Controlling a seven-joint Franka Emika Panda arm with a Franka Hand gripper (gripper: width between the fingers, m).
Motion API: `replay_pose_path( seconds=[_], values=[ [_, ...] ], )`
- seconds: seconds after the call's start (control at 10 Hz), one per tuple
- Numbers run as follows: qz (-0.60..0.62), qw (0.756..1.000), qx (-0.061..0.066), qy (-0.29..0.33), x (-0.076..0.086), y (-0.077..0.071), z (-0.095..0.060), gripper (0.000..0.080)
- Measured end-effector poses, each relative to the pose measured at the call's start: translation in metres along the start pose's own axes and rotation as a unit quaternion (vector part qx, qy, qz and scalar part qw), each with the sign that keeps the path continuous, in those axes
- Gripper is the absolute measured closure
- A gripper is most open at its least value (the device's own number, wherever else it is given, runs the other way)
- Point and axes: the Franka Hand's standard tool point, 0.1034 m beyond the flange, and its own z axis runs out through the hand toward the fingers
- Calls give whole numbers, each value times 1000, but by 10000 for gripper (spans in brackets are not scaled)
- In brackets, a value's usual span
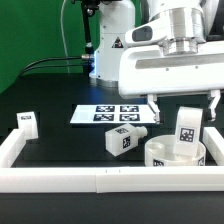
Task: Assemble stool
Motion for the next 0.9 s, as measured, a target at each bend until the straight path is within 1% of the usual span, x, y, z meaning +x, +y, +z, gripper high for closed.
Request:
replay_pose_path(
  seconds=[0.1, 0.2, 0.3, 0.4, 0.5, 0.6, 0.7, 0.8, 0.9],
  values=[
    [3, 1000, 3, -19, -2, -1, 1, 165],
    [16, 999, 7, -33, 5, -3, -1, 152],
    [34, 997, 14, -74, 3, -8, 0, 152],
    [52, 989, 24, -135, 1, -14, 0, 151],
    [73, 983, 27, -166, 5, -18, 0, 151],
    [90, 978, 26, -187, 3, -21, 2, 151],
    [100, 969, 29, -224, -4, -19, 1, 151],
    [100, 963, 32, -250, -2, -18, -1, 151],
    [100, 966, 32, -236, 2, -18, 1, 151]
  ],
)
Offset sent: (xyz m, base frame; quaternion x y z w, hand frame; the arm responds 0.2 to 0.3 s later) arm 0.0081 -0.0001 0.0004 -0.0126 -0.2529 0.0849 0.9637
